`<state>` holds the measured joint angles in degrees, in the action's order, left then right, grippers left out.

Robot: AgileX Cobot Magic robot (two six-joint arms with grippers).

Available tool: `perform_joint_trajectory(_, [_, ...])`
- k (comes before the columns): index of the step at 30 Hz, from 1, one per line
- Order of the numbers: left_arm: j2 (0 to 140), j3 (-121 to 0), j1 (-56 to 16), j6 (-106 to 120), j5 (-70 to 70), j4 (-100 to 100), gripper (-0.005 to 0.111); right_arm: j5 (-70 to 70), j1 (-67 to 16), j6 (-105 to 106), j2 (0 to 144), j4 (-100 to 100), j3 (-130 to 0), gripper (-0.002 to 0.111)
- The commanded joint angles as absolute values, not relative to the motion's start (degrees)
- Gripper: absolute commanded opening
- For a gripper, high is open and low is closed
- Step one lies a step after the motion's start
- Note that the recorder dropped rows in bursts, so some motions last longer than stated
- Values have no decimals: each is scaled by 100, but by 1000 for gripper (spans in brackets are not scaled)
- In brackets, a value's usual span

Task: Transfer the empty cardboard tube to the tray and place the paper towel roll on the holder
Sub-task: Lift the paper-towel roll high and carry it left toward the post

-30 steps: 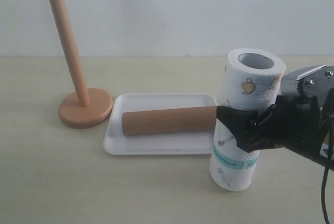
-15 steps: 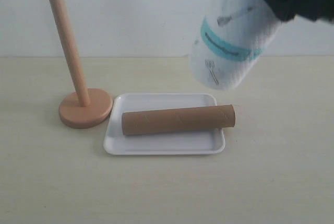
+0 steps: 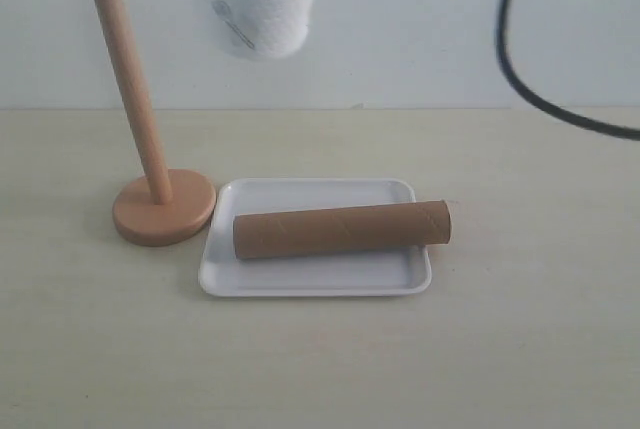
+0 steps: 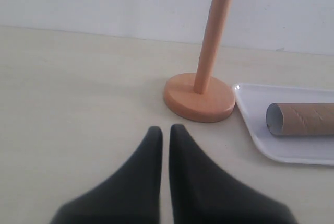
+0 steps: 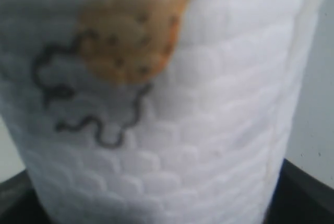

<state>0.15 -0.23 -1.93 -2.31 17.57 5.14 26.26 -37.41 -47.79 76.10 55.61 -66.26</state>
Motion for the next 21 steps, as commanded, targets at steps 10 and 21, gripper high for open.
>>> perform_joint_trajectory(10, [0,0,-179,-201,1757,505,4,2141,-4058,-4537,10079,4749,-10040,0])
perform_joint_trajectory(21, [0,0,-179,-201,1757,505,4,1411,-4460,-4731,11325,4905,-11960,0])
